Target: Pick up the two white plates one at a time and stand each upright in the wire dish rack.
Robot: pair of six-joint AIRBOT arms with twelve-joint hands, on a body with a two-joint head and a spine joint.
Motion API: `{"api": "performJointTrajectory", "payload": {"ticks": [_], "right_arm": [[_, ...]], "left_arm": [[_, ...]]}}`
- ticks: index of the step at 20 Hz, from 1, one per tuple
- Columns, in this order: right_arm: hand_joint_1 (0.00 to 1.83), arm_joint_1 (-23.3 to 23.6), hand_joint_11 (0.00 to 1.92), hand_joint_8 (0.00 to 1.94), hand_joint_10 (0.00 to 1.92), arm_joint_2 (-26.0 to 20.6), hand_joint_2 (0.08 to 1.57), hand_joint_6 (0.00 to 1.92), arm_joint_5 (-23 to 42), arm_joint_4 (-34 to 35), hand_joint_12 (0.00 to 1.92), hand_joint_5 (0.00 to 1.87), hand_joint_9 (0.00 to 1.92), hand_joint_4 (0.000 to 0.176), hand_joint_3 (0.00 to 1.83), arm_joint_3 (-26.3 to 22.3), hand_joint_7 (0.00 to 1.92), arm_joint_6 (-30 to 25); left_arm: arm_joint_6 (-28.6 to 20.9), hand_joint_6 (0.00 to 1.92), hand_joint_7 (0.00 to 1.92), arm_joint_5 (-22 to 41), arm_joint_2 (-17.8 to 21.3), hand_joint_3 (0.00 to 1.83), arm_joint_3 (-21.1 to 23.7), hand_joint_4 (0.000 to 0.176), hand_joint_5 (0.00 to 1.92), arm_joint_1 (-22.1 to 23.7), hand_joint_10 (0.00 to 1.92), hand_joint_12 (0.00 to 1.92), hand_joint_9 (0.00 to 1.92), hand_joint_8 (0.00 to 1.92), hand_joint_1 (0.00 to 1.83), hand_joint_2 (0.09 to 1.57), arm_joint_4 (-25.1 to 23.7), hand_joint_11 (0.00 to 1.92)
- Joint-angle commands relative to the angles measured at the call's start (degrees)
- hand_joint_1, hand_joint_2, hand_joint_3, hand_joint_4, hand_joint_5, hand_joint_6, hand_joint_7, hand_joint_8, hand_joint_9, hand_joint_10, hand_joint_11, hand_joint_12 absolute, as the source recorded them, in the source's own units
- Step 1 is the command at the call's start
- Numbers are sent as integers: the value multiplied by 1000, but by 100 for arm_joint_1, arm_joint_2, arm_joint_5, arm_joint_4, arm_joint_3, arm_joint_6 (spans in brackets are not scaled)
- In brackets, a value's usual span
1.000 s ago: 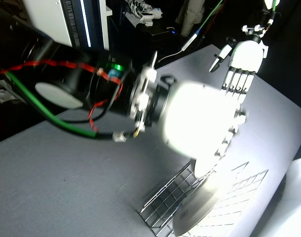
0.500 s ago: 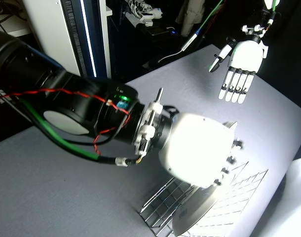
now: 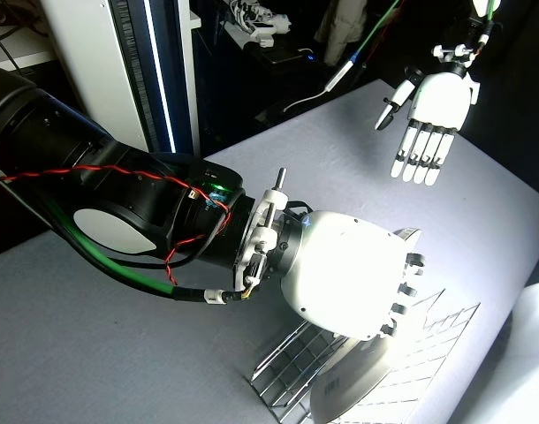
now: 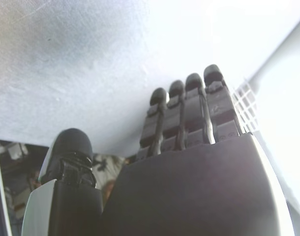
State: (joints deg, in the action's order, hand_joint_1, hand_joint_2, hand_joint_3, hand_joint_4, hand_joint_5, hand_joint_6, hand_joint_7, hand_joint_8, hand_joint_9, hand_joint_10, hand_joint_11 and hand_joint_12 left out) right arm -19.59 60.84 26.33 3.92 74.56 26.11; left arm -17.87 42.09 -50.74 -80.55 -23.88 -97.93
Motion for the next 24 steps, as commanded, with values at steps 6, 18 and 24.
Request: {"api": "performJointTrajectory", "payload": {"ticks": [6,18,24], "right_arm": [[1301,87,328,4,16,-64,1089,21,993,38,963,694,676,0,0,-6,709,-29],[1304,411,344,0,0,-302,1035,0,1604,-1911,953,731,700,0,0,-706,715,-99],[935,235,0,0,0,-491,1108,0,2636,-4111,781,298,225,0,18,-715,256,-172]], "left_arm": [[-4,6,16,126,27,0,13,0,21,-18,0,0,0,5,0,1273,291,0],[400,9,26,802,70,0,290,0,34,-139,0,0,0,9,0,1271,704,0],[626,8,102,841,246,1,351,0,109,-148,10,43,75,9,0,1281,702,61]]}}
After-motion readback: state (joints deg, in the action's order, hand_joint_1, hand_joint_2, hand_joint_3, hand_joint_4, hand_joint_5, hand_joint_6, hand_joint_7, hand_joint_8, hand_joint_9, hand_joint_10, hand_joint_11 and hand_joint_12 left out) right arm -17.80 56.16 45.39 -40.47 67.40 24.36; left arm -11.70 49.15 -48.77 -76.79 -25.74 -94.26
